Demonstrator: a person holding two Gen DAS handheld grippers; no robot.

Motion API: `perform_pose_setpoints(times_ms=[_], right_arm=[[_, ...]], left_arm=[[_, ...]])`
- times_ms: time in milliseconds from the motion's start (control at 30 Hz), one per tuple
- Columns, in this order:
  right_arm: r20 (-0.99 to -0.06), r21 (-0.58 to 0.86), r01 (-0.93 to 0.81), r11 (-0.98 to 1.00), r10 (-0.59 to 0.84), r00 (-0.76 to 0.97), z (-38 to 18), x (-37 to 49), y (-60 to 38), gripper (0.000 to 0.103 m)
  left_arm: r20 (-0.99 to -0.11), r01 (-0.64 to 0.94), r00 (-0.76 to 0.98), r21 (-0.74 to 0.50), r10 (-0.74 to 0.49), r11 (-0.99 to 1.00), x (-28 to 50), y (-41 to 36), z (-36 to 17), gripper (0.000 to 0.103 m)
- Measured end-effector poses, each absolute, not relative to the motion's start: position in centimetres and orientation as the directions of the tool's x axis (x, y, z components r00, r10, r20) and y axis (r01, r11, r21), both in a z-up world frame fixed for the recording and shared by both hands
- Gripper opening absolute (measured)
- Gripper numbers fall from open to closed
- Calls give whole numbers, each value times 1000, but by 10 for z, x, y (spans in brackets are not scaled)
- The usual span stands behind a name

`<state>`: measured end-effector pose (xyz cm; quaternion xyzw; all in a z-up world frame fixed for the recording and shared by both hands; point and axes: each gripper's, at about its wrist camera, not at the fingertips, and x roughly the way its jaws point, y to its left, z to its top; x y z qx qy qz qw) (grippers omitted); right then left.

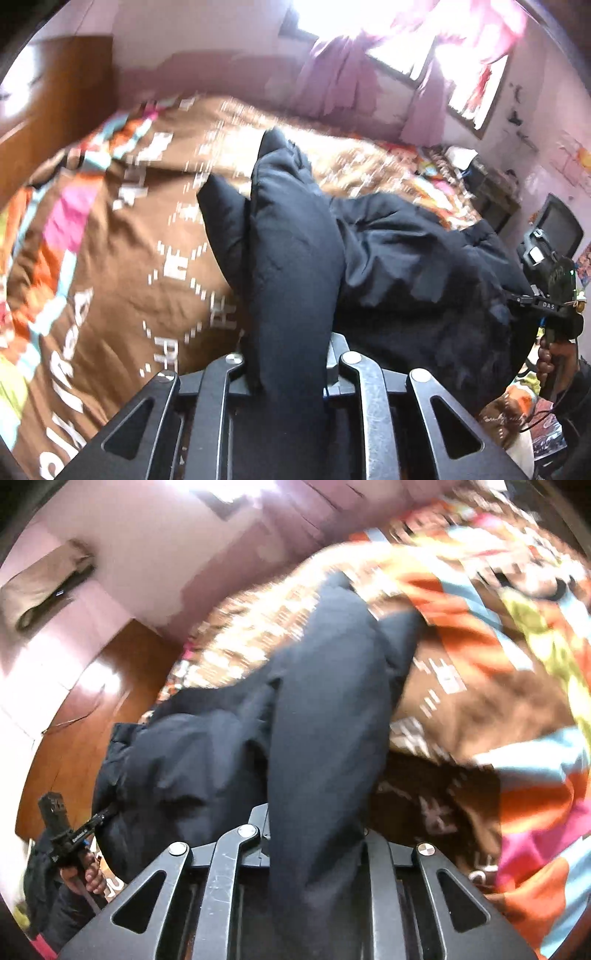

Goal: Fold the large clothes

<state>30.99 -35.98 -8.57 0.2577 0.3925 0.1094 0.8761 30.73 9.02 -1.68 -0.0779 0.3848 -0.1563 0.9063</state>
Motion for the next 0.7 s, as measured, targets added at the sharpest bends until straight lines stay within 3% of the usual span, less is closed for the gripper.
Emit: perform_pose_setpoints(times_ms=[200, 400, 533, 700], right_arm=[[-518, 528, -133, 839, 442, 732, -19, 322, -325, 16], [-436, 486, -248, 838, 479, 762, 13, 353, -298, 16], [-463, 461, -229, 857, 452, 762, 7, 383, -276, 16], [-626, 394, -116, 912, 358, 693, -36, 427, -266, 17]], left_arm=[[-555, 215, 773, -224, -306, 951, 298, 120, 51, 17], [-510, 116, 842, -142, -173, 983, 317, 154, 78, 17], [-550, 53, 821, -196, -154, 979, 347, 170, 56, 17], [-655, -40, 748, -204, -105, 978, 372, 178, -10, 17]])
